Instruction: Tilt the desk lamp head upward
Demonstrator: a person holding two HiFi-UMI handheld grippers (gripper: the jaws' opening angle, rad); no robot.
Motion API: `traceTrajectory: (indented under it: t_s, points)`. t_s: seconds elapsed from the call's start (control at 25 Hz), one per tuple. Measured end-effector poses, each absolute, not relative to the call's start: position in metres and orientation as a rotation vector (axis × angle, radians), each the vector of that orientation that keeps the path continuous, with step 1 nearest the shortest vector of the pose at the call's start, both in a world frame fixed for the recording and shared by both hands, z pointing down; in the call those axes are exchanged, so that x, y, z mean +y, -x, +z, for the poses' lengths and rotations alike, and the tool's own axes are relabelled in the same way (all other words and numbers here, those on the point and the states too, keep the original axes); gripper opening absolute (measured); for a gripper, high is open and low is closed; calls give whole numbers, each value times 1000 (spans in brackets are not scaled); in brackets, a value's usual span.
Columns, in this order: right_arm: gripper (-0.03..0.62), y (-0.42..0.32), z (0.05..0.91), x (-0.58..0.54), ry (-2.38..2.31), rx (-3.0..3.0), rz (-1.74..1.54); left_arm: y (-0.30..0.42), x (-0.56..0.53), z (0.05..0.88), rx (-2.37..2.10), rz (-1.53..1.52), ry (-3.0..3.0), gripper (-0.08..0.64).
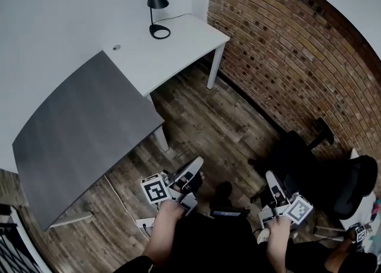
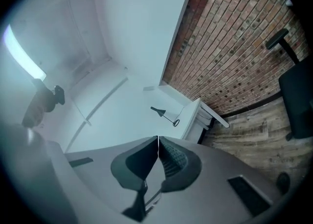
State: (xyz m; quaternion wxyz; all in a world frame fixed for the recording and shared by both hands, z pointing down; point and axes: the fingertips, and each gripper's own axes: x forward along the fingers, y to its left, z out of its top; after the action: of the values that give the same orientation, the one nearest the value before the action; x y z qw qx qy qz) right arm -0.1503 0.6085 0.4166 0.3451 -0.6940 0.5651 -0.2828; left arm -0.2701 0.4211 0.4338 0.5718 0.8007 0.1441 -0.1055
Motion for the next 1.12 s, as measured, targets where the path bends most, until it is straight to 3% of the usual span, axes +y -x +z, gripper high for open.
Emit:
traceTrajectory:
  t_s: [0.24, 0.44, 0.84, 1.12]
  points:
    - [14, 128, 419, 542, 1623, 1549, -808, 246, 406, 436, 334, -225, -1943, 10]
    - [14, 68, 421, 499, 1495, 1615, -881, 188, 389, 424, 250, -224, -2024, 11]
    - [14, -46, 415, 473, 1332, 1672, -909, 74, 387, 404, 143, -189, -2107, 11]
    - [14, -77, 412, 463, 1234, 1677, -896, 40, 386, 401, 98, -148, -2131, 11]
